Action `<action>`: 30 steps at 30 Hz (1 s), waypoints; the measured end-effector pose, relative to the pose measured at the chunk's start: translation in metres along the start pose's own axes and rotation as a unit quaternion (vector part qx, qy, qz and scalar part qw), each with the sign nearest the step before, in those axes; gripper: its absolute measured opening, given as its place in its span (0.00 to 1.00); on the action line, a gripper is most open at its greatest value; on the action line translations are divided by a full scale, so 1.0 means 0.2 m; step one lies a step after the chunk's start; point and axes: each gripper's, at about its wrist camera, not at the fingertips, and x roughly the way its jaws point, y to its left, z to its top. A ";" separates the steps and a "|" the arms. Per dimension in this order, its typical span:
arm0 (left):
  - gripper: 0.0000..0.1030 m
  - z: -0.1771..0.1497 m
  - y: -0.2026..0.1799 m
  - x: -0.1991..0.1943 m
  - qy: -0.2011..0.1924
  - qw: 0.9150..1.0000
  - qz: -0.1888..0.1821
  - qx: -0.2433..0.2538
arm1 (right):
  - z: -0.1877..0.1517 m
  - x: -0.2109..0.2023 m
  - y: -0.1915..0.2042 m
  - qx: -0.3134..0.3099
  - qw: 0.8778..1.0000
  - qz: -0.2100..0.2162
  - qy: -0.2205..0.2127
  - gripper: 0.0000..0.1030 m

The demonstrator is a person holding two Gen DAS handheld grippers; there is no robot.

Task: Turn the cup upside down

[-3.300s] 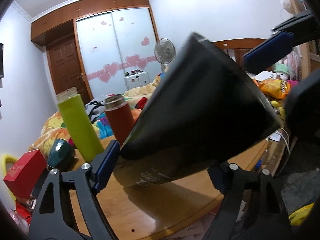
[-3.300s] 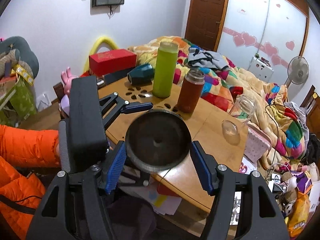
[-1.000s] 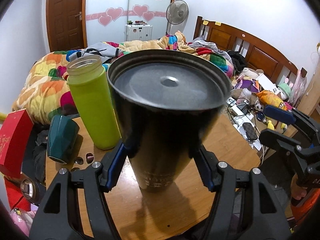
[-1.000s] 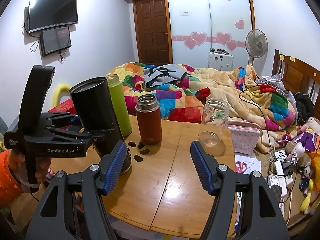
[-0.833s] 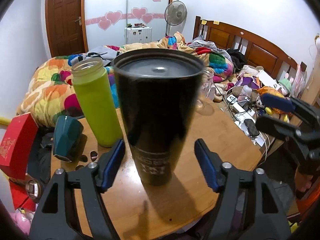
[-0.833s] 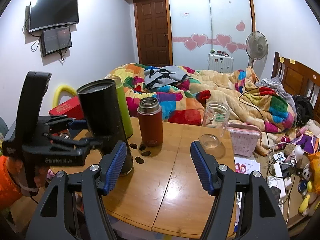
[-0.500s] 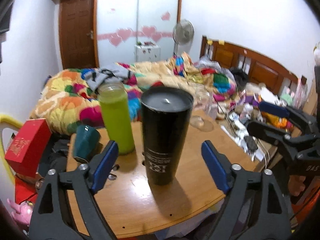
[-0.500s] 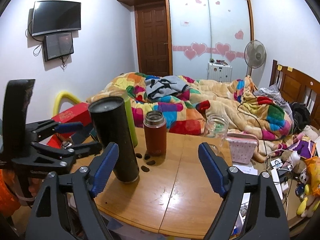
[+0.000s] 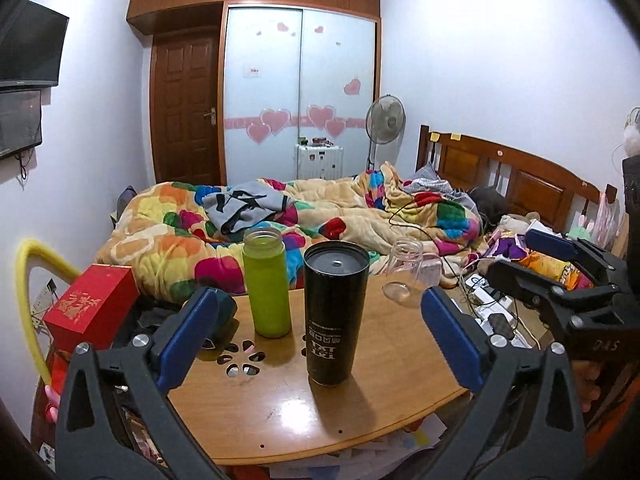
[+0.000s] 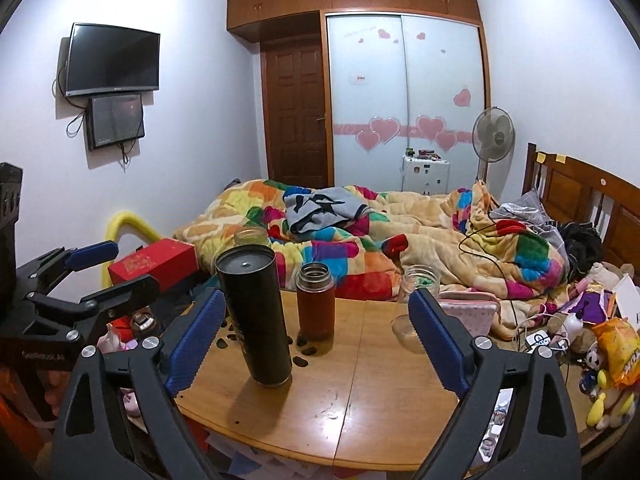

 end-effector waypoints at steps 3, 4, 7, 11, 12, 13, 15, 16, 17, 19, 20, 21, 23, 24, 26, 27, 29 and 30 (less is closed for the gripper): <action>1.00 0.00 -0.01 -0.04 -0.006 1.000 0.003 -0.004 | -0.01 -0.05 0.00 0.006 1.000 -0.003 -0.011 1.00; 1.00 0.00 -0.01 -0.05 -0.008 1.000 0.004 -0.005 | -0.01 -0.06 0.01 0.006 1.000 -0.003 -0.011 1.00; 1.00 -0.01 -0.01 -0.07 -0.012 1.000 0.005 -0.009 | -0.02 -0.08 0.01 0.005 1.000 -0.002 -0.010 1.00; 1.00 0.00 -0.01 -0.07 -0.013 1.000 0.005 -0.015 | -0.02 -0.09 0.02 0.003 1.000 0.000 -0.010 1.00; 1.00 0.00 -0.01 -0.07 -0.013 1.000 0.006 -0.015 | -0.02 -0.09 0.02 0.003 1.000 0.000 -0.010 1.00; 1.00 0.00 -0.01 -0.07 -0.014 1.000 0.006 -0.014 | -0.02 -0.09 0.02 0.002 1.000 0.000 -0.010 1.00; 1.00 -0.01 -0.01 -0.07 -0.014 1.000 0.005 -0.013 | -0.02 -0.09 0.02 0.002 1.000 0.000 -0.011 1.00; 1.00 -0.01 -0.01 -0.07 -0.015 1.000 0.005 -0.013 | -0.02 -0.10 0.02 0.001 1.000 0.000 -0.011 1.00; 1.00 -0.01 -0.01 -0.07 -0.015 1.000 0.005 -0.013 | -0.02 -0.10 0.02 0.002 1.000 0.000 -0.012 1.00; 1.00 -0.01 -0.01 -0.08 -0.016 1.000 0.005 -0.013 | -0.02 -0.10 0.02 0.002 1.000 0.001 -0.011 1.00; 1.00 -0.01 -0.01 -0.08 -0.017 1.000 0.005 -0.013 | -0.02 -0.10 0.02 0.002 1.000 0.001 -0.011 1.00; 1.00 -0.01 -0.01 -0.08 -0.018 1.000 0.005 -0.013 | -0.02 -0.10 0.03 0.002 1.000 0.001 -0.012 1.00; 1.00 -0.01 -0.01 -0.08 -0.019 1.000 0.006 -0.014 | -0.02 -0.10 0.03 0.002 1.000 0.001 -0.012 1.00; 1.00 -0.01 -0.01 -0.08 -0.019 1.000 0.006 -0.014 | -0.02 -0.10 0.03 0.002 1.000 0.001 -0.011 1.00; 1.00 -0.01 -0.01 -0.08 -0.018 1.000 0.006 -0.014 | -0.02 -0.10 0.03 0.002 1.000 0.001 -0.011 1.00; 1.00 -0.01 -0.01 -0.08 -0.019 1.000 0.006 -0.014 | -0.02 -0.10 0.03 0.002 1.000 0.001 -0.011 1.00; 1.00 -0.01 -0.01 -0.08 -0.019 1.000 0.007 -0.015 | -0.02 -0.10 0.03 0.002 1.000 0.001 -0.011 1.00; 1.00 -0.01 -0.01 -0.08 -0.019 1.000 0.007 -0.017 | -0.02 -0.10 0.03 0.002 1.000 0.000 -0.011 1.00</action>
